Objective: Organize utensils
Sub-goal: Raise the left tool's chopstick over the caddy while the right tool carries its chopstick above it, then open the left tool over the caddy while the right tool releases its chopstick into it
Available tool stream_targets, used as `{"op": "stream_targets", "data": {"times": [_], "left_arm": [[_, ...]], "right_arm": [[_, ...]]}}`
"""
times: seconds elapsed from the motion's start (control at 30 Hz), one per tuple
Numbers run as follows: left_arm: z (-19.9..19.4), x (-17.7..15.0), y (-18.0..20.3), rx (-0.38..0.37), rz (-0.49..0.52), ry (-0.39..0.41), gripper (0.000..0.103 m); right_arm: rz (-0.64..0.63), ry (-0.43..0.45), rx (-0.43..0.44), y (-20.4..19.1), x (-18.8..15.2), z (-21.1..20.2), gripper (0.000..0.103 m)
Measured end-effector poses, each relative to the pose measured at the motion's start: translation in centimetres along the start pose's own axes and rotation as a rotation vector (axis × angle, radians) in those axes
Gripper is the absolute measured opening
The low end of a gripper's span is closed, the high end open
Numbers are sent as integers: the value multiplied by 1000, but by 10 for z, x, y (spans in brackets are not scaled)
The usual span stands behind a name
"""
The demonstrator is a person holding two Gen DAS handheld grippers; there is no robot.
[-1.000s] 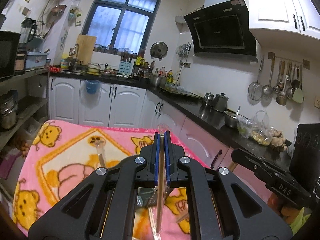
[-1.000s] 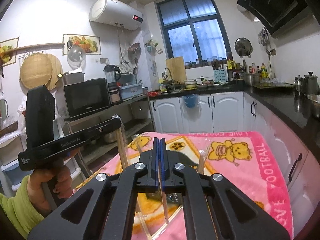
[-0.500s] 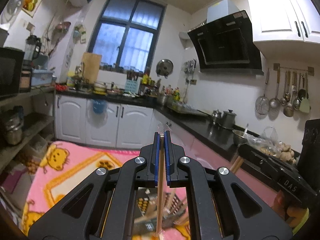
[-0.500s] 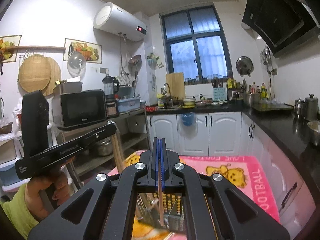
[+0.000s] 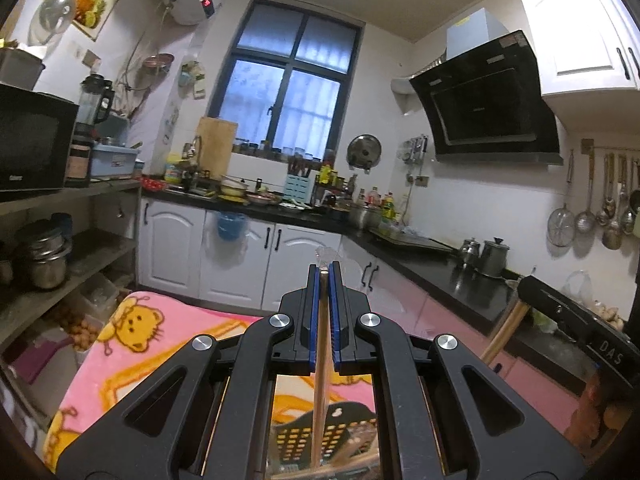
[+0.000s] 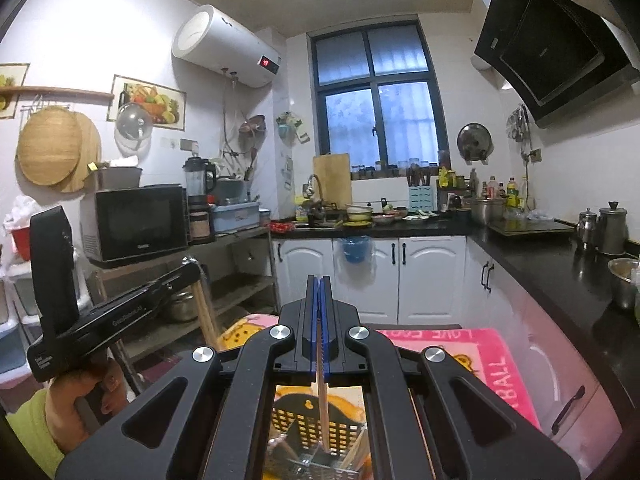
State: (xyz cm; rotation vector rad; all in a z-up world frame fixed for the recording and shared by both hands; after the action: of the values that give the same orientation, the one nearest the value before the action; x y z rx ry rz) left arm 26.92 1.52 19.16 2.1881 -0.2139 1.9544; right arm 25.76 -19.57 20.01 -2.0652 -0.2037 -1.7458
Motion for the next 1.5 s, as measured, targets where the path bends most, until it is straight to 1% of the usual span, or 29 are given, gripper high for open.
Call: {"op": "stream_targets", "data": {"times": [0.23, 0.43, 0.9, 0.93, 0.97, 1.0, 1.03, 1.07, 1.17, 1.2, 1.27, 1.33, 1.4, 1.43, 1.47, 1.5], "left_arm": [[20, -19, -1, 16, 11, -28, 2], [29, -34, -7, 9, -6, -52, 2], [40, -62, -9, -10, -22, -125, 2], [40, -63, -9, -9, -23, -129, 2], [40, -64, -10, -9, -24, -133, 3], [39, -65, -10, -9, -25, -135, 4], [38, -66, -11, -13, -28, -138, 7], [37, -68, -11, -15, -32, -144, 13], [33, -71, -12, -15, -42, -160, 23], [33, -73, -13, -13, -44, -164, 25], [30, -75, -15, -11, -53, -175, 35], [26, -78, -17, -11, -60, -179, 40], [22, -80, -18, -11, -67, -182, 49], [20, -80, -19, -13, -70, -184, 55], [17, -80, -19, -15, -72, -186, 61], [15, -80, -19, -15, -72, -186, 64]], "right_arm": [[18, -56, -24, 10, -21, 24, 2], [34, -94, -31, 11, -35, 39, 2], [44, -160, -39, 9, -61, 50, 2], [46, -167, -42, 10, -63, 50, 4], [47, -173, -49, 11, -65, 50, 11], [46, -173, -55, 12, -66, 49, 16], [45, -170, -61, 13, -67, 49, 23], [39, -168, -70, 14, -69, 47, 23], [37, -172, -75, 15, -72, 43, 24], [38, -172, -76, 16, -73, 41, 25], [38, -170, -79, 17, -73, 38, 28], [37, -168, -82, 18, -73, 34, 29], [38, -170, -84, 20, -74, 32, 33], [39, -170, -85, 21, -75, 29, 37], [41, -171, -87, 22, -76, 27, 38], [42, -173, -89, 24, -77, 24, 38]]}}
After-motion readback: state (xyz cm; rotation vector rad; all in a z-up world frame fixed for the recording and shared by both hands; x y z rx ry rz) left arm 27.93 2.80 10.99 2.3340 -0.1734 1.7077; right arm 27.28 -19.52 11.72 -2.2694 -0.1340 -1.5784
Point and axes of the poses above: each gripper's, at about its wrist camera, not at the fingertips, and z roughly the way its jaws point, y to its right, x to its top, the point moved 5 cm from there along z, roughly the way its jaws point, and after that the axes turned 9 degrees about z, right-handed, at the moved point
